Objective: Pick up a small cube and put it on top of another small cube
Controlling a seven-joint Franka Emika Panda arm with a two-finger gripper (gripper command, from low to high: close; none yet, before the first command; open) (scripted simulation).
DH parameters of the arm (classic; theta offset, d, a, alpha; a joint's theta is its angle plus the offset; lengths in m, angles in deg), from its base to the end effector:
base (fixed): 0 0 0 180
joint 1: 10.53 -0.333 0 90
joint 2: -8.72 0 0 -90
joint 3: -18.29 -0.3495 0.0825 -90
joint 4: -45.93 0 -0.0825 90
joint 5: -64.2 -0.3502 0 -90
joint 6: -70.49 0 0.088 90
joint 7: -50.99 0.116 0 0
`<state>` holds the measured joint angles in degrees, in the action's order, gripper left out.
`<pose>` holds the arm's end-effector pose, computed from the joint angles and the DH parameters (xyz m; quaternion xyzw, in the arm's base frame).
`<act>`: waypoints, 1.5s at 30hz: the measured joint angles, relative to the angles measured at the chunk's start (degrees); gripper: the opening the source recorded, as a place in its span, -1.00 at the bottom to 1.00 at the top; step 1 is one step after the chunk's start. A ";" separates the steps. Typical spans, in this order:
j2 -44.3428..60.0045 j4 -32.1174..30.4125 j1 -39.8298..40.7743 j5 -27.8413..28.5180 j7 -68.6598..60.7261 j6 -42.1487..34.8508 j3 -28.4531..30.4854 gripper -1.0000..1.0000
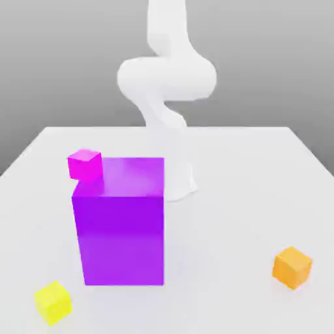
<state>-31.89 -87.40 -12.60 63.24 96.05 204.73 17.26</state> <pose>0.3310 0.0210 0.6892 -0.8719 0.3379 -0.3230 0.1459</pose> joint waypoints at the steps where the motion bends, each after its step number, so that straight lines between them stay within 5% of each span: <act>1: 2.25 -0.67 -0.87 -0.40 -0.33 1.06 -0.51 0.00; 16: 33.46 -9.97 -11.21 -0.95 -1.20 15.82 -10.97 0.00; 23: 48.39 -14.25 -18.10 5.98 3.54 22.61 -13.01 0.00; 29: 60.91 -12.82 -23.24 13.09 8.83 31.75 -7.47 0.00; 30: 62.01 -12.61 -23.78 13.58 9.21 32.63 -6.82 -1.00; 37: 61.82 -12.65 -23.65 13.61 9.24 32.48 -6.98 -1.00; 45: 46.32 -14.94 -17.84 4.75 2.04 19.64 -9.20 -1.00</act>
<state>14.43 -102.35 -30.44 67.99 98.09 224.37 8.06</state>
